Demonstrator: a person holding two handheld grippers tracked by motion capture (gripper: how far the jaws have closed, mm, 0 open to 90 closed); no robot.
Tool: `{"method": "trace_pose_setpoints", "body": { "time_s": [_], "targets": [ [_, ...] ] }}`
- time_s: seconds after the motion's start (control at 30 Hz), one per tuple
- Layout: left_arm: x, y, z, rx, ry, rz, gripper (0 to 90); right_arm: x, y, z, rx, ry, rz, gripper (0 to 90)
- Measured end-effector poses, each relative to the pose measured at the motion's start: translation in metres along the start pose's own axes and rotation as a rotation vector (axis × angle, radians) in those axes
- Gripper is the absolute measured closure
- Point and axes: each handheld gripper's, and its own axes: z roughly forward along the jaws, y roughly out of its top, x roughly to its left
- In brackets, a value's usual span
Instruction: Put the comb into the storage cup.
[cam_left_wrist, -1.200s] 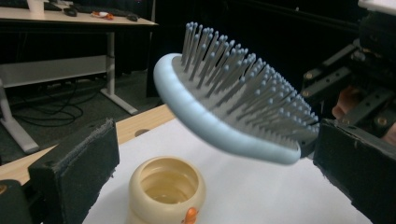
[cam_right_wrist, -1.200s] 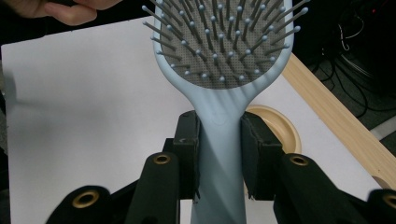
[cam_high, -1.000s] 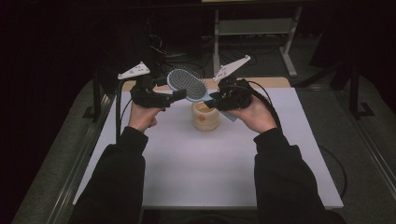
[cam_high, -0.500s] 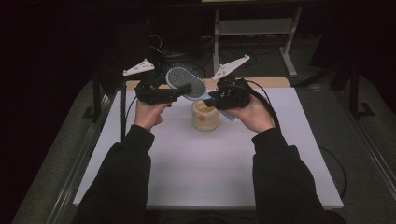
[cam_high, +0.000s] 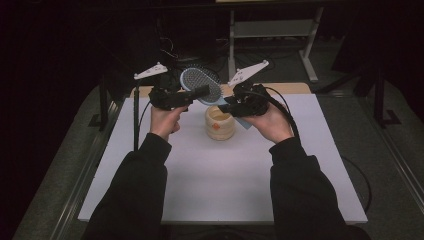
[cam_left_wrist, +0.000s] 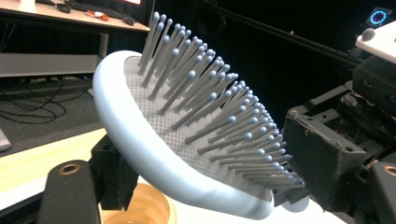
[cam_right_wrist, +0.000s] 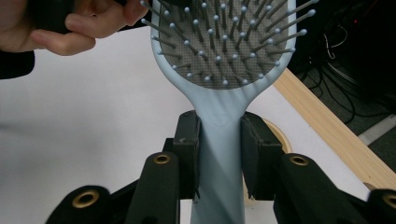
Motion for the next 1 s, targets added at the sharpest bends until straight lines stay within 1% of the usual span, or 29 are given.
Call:
{"method": "trace_pose_setpoints", "body": {
  "time_s": [0.07,0.17,0.27,0.33,0.4,0.47,0.5,0.53,0.6,0.73,0.87,0.9,0.97,1.0],
  "targets": [
    [-0.001,0.000,0.002,0.001,-0.001,0.006,25.8,0.001,-0.001,0.002,0.001,-0.006,-0.002,68.6],
    [-0.002,0.000,0.005,0.000,-0.019,-0.006,27.0,0.002,-0.002,0.005,0.001,-0.005,-0.006,68.7],
    [-0.004,0.000,0.006,-0.016,-0.023,-0.013,29.4,0.004,-0.002,0.008,-0.001,-0.008,-0.015,68.7],
    [-0.003,0.001,0.005,-0.017,-0.032,-0.019,31.4,0.003,-0.001,0.008,0.002,-0.006,-0.014,68.8],
    [-0.002,0.001,0.005,-0.014,-0.042,-0.036,34.0,0.004,-0.001,0.008,0.006,-0.011,-0.021,68.8],
    [0.000,0.001,0.005,-0.019,-0.060,-0.074,37.9,0.004,-0.001,0.008,0.008,-0.013,-0.023,68.8],
    [0.001,0.001,0.004,-0.023,-0.067,-0.086,39.9,0.004,-0.001,0.009,0.012,-0.013,-0.022,68.8],
    [0.001,0.001,0.004,-0.030,-0.075,-0.094,41.6,0.005,-0.001,0.009,0.011,-0.011,-0.020,68.8],
    [0.001,0.001,0.003,-0.045,-0.098,-0.093,45.6,0.005,-0.001,0.010,0.011,-0.008,-0.024,68.9],
    [-0.006,0.004,0.004,-0.047,-0.105,-0.052,50.8,0.004,-0.003,0.013,0.009,0.001,-0.015,68.7],
    [-0.011,0.007,0.004,-0.037,-0.097,-0.011,54.0,0.005,-0.004,0.016,0.000,0.010,0.009,67.9],
    [-0.013,0.008,0.005,-0.038,-0.092,0.004,54.6,0.004,-0.004,0.017,-0.002,0.012,0.018,67.0],
    [-0.016,0.008,0.006,-0.027,-0.079,0.036,55.2,0.002,-0.005,0.018,-0.007,0.035,0.046,61.5],
    [-0.017,0.008,0.006,-0.024,-0.069,0.048,55.4,0.001,-0.006,0.019,-0.003,0.035,0.056,59.4]
  ]
}}
